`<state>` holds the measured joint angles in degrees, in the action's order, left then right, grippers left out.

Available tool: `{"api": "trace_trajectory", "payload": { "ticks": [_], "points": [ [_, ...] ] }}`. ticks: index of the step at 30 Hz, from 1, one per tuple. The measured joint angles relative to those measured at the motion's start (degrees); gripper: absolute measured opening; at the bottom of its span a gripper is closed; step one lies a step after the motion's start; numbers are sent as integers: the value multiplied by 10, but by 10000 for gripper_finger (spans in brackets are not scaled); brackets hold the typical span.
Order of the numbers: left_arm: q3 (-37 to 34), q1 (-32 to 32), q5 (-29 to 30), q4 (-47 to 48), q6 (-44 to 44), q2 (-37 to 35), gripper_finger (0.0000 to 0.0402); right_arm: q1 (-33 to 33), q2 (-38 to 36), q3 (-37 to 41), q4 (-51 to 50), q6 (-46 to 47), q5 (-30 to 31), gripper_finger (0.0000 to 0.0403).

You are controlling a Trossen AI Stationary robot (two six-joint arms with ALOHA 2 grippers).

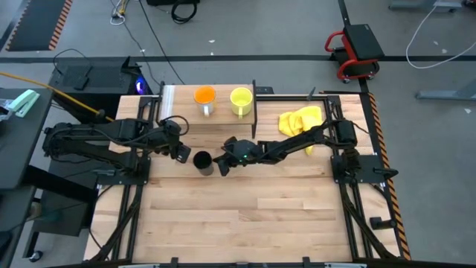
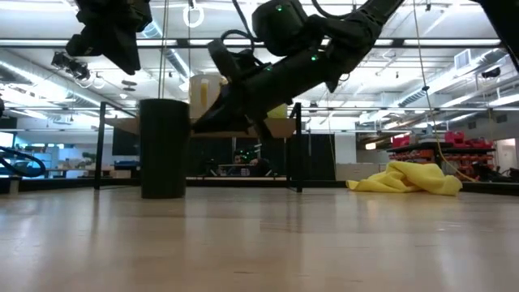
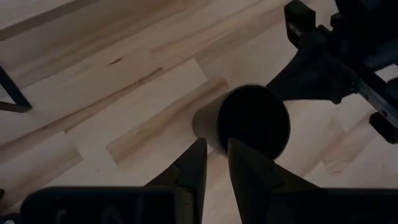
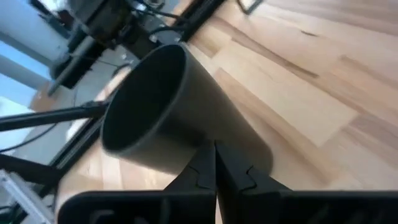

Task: Stack small to large cups/mugs on shelf
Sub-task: Put the black cup on the shelf

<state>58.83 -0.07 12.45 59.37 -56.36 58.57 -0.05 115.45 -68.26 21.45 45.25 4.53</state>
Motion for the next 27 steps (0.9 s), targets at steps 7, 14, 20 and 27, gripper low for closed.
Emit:
{"api": "trace_trajectory", "payload": {
  "ticks": [7,14,20,27],
  "points": [
    [0,0,0,7,0,0,67,0,5,-11,-4,-3,-19,1],
    [0,0,-5,8,1,1,78,0,8,-18,-2,-5,-27,2],
    [0,8,-7,8,0,12,77,2,14,-29,-1,-18,-37,2],
    [0,26,-19,9,0,30,81,2,14,-29,-3,-23,-47,3]
  ]
}}
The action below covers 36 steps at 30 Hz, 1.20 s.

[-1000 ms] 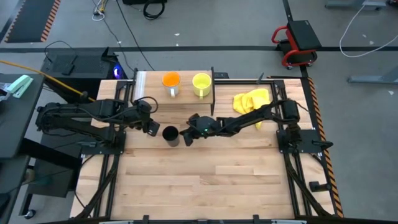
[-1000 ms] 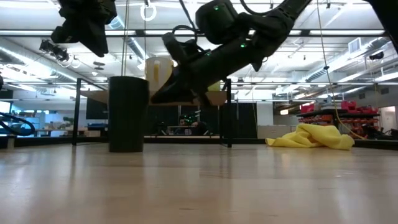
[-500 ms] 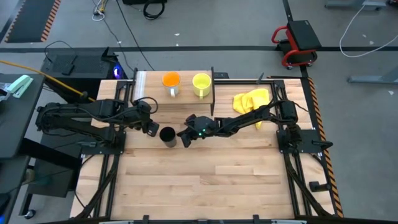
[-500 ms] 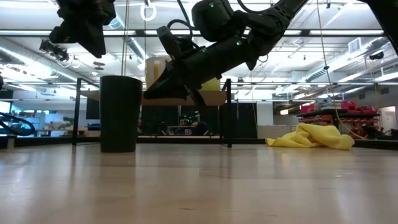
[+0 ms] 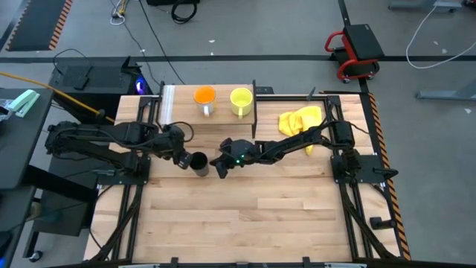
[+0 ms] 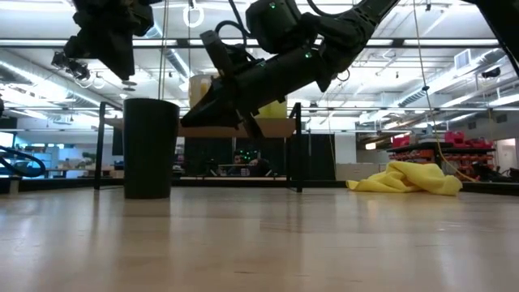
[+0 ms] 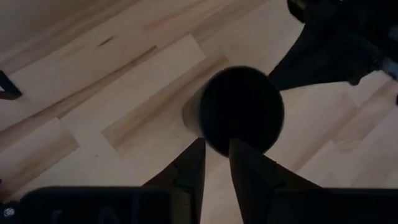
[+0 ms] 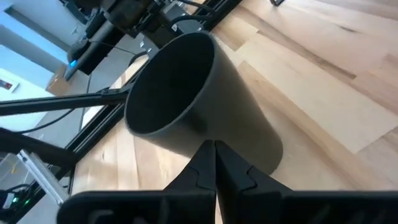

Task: Stack small to large cups/mugs on shelf
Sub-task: Put the black cup on the shelf

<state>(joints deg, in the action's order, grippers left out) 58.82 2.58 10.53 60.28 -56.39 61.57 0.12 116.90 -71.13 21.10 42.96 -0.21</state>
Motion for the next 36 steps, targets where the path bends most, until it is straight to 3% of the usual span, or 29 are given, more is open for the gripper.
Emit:
{"api": "trace_trajectory", "payload": {
  "ticks": [4,11,16,22,29,36],
  "points": [
    [0,3,1,1,0,11,85,2,-14,0,-34,-10,-32,3],
    [1,1,-2,-2,5,28,83,14,-119,-1,-205,-51,-52,4],
    [0,-5,-3,-4,15,44,82,30,-210,-1,-308,-86,-5,5],
    [0,-29,-18,-21,36,79,99,52,-279,-1,-352,-87,65,5],
    [0,-42,-44,-21,57,114,115,83,-293,0,-392,-75,109,5],
    [1,-54,-44,-24,61,125,121,105,-276,0,-401,-66,111,5]
  ]
}}
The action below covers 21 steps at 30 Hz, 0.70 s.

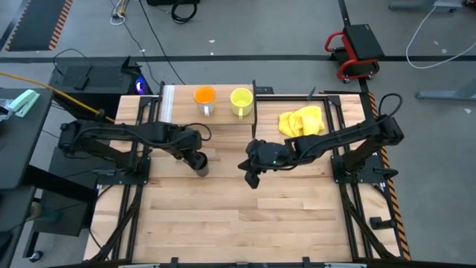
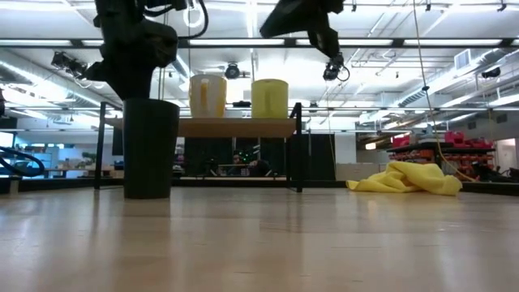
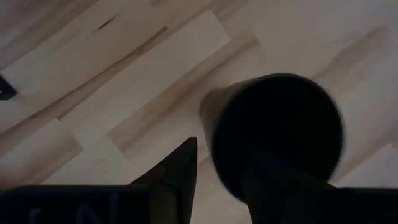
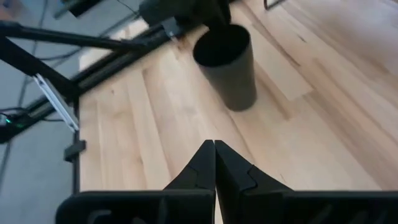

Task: Stack small to large cups/mugs on shelf
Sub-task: Put the black cup on the shelf

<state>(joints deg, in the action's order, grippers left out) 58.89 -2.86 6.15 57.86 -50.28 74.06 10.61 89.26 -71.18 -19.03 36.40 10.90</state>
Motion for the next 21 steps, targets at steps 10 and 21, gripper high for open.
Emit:
{"api": "trace_trajectory", "payload": {
  "ticks": [10,21],
  "points": [
    [0,-11,-14,-4,13,18,112,5,7,0,-6,9,0,5],
    [0,-11,-15,-7,14,27,96,5,7,0,-7,9,0,5]
  ]
}}
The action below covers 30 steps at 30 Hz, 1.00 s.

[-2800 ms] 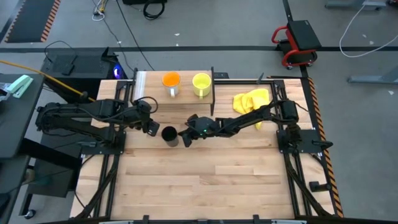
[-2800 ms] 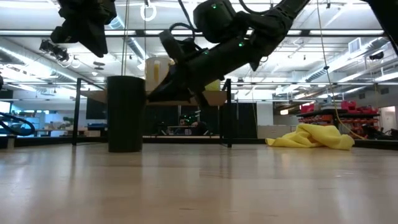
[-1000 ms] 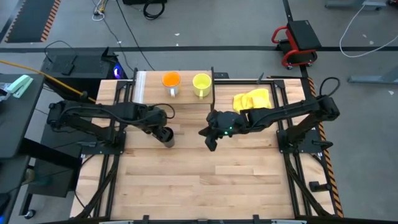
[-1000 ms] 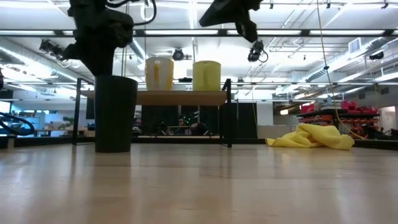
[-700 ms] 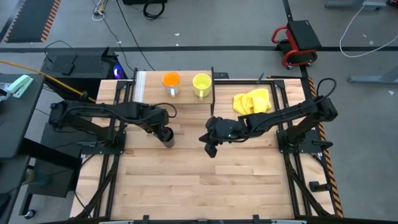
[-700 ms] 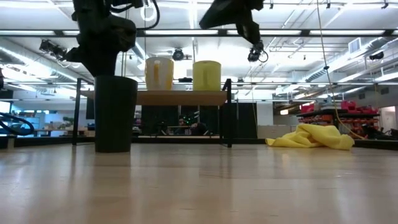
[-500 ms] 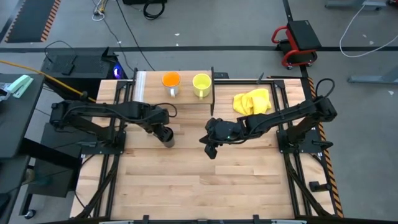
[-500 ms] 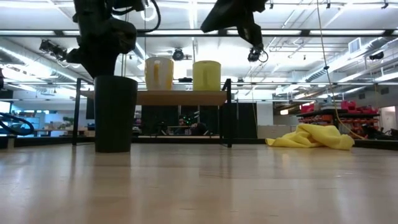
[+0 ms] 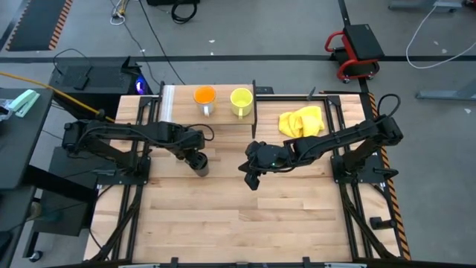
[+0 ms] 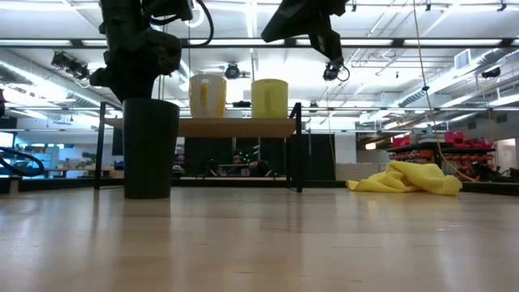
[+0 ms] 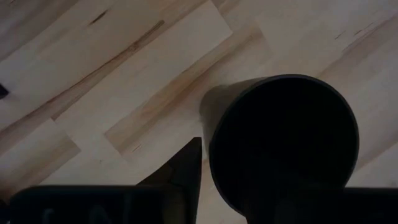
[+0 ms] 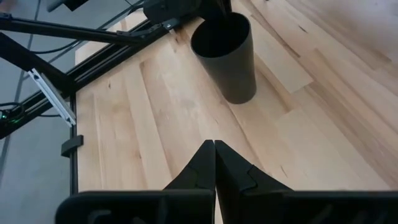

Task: Stack small to large cups/mugs on shelf
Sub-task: Put the black cup on the shelf

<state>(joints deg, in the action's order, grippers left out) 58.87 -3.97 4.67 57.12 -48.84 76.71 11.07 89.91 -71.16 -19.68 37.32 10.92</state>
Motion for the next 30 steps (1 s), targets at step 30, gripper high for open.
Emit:
{"api": "trace_trajectory", "payload": {
  "ticks": [30],
  "points": [
    [115,-11,8,88,46,-3,8,0,0,0,-9,-3,-22,5]
  ]
}}
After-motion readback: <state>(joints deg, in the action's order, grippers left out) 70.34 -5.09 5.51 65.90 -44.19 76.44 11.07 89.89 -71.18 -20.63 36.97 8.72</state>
